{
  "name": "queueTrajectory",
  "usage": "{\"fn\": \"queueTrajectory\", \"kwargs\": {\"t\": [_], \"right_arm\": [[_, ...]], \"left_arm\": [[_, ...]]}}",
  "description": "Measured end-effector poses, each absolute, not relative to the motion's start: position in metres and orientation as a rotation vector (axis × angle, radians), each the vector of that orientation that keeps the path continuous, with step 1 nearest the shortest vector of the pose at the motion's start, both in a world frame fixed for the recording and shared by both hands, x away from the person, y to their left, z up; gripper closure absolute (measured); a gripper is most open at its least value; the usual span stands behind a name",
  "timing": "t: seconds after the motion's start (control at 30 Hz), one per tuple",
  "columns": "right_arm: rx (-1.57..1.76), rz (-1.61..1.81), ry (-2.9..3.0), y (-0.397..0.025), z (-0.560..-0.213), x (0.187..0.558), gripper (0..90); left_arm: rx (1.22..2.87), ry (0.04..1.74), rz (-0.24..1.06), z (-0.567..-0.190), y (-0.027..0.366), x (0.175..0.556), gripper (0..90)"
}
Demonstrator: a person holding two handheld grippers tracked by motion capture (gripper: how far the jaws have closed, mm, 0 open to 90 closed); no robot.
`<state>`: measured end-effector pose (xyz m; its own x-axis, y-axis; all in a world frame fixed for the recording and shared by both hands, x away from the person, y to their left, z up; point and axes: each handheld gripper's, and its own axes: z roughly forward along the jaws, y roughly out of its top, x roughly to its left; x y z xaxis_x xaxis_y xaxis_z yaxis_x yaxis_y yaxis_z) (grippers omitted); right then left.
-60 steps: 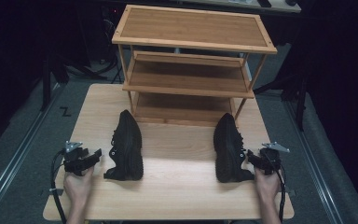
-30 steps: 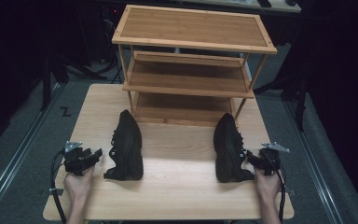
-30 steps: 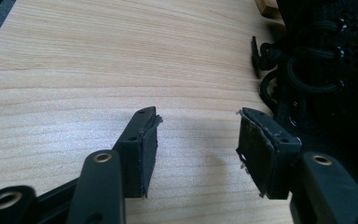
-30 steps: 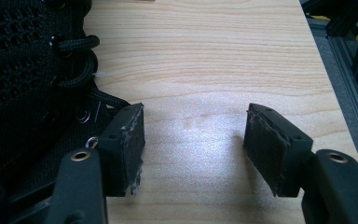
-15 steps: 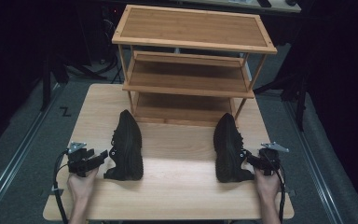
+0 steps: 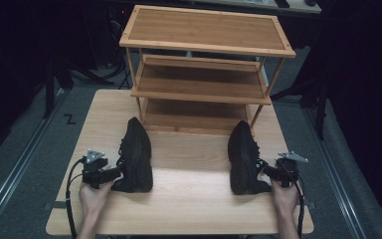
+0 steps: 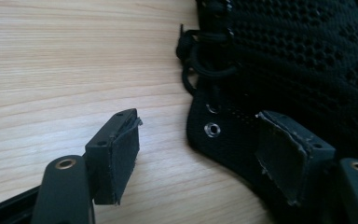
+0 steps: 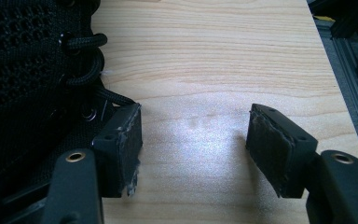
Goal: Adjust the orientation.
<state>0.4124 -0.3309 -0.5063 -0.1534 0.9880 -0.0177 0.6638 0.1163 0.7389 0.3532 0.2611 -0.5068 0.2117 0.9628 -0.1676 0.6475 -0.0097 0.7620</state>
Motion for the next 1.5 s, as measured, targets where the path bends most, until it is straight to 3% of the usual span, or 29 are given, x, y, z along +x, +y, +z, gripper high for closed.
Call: {"fn": "queueTrajectory", "kwargs": {"t": [0.5,1.03,1.5], "right_arm": [[1.596,0.814,1.881,-0.331,-0.506,0.412,36.0],[1.596,0.815,1.882,-0.331,-0.506,0.412,36.0],[1.593,0.818,1.885,-0.331,-0.506,0.412,35.8]], "left_arm": [[1.801,1.485,0.539,-0.507,0.239,0.364,37.7],[1.822,1.419,0.474,-0.507,0.222,0.371,35.9],[1.851,1.388,0.519,-0.502,0.202,0.378,36.5]]}}
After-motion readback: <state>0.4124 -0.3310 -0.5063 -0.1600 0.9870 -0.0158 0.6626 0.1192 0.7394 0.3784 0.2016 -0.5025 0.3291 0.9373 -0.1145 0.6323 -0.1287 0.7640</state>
